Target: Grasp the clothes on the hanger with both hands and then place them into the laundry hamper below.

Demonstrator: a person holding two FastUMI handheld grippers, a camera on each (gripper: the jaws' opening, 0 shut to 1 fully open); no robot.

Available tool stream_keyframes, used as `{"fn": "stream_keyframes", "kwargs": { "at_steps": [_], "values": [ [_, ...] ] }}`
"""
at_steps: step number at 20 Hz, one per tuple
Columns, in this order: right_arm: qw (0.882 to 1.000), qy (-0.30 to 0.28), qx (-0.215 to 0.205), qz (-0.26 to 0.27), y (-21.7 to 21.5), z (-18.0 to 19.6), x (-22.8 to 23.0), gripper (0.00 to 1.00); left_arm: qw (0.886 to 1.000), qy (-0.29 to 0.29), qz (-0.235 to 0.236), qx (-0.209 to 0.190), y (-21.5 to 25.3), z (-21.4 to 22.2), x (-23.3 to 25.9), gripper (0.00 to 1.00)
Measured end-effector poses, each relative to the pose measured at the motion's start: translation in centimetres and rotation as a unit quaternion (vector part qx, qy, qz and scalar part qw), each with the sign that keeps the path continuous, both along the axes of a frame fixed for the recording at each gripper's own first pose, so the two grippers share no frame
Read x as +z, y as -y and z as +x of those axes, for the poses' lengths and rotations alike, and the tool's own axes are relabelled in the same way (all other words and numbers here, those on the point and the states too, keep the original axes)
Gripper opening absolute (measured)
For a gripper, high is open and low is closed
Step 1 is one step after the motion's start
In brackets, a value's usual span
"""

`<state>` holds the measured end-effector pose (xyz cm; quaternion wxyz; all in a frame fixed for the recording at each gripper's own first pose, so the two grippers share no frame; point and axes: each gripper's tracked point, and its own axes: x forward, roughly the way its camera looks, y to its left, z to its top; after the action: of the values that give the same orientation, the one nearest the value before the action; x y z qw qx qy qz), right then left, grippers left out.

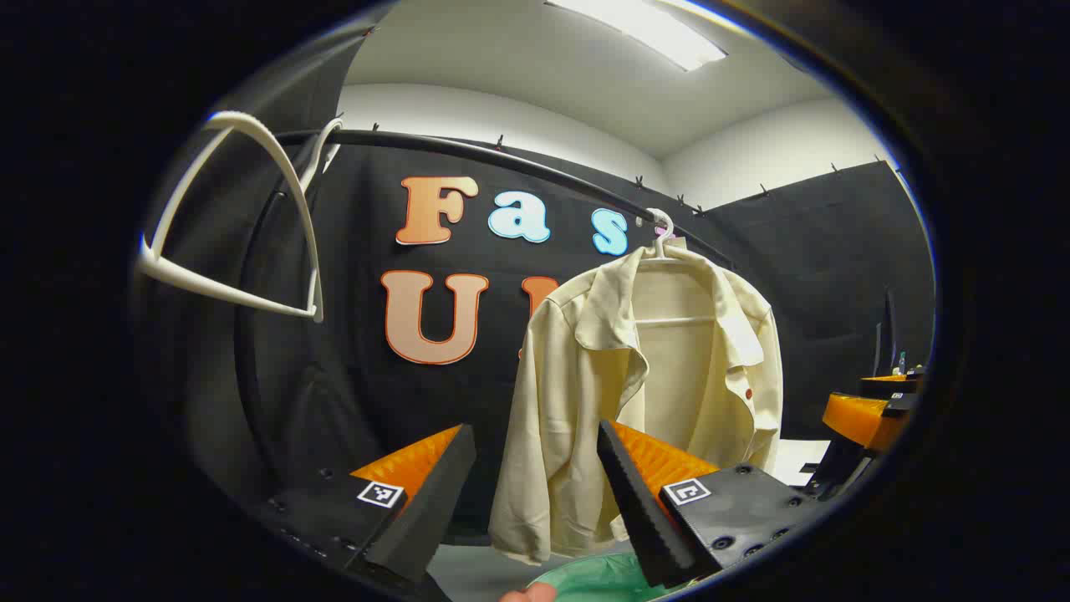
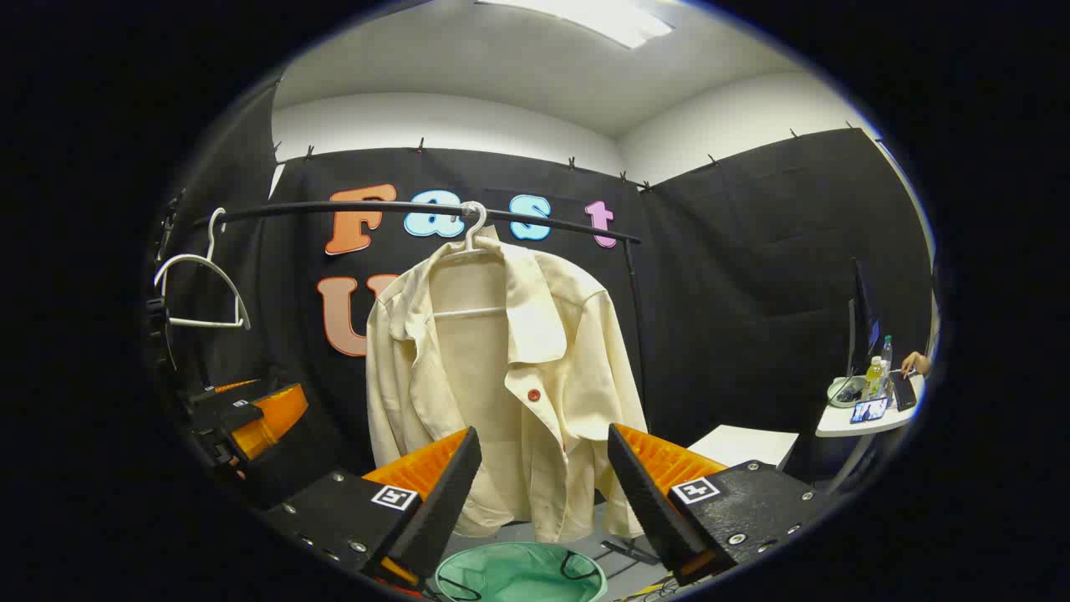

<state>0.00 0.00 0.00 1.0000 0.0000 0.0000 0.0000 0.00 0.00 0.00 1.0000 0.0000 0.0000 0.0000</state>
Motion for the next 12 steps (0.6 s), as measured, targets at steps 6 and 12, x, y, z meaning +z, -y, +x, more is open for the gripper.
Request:
{"fn": "stream_keyframes", "kwargs": {
  "at_steps": [6, 12],
  "values": [
    [1.0, -0.001, -0.01, -0.005, 0.21, -0.09, -0.09, 0.95, 1.0, -0.002, -0.004, -0.011, 0.19, 0.59, 0.11, 0.97],
    [1.0, -0.004, -0.015, -0.008, 0.27, -0.33, -0.16, 0.95, 1.0, -0.002, -0.007, -0.015, 0.15, 0.66, 0.1, 0.97]
  ]
}}
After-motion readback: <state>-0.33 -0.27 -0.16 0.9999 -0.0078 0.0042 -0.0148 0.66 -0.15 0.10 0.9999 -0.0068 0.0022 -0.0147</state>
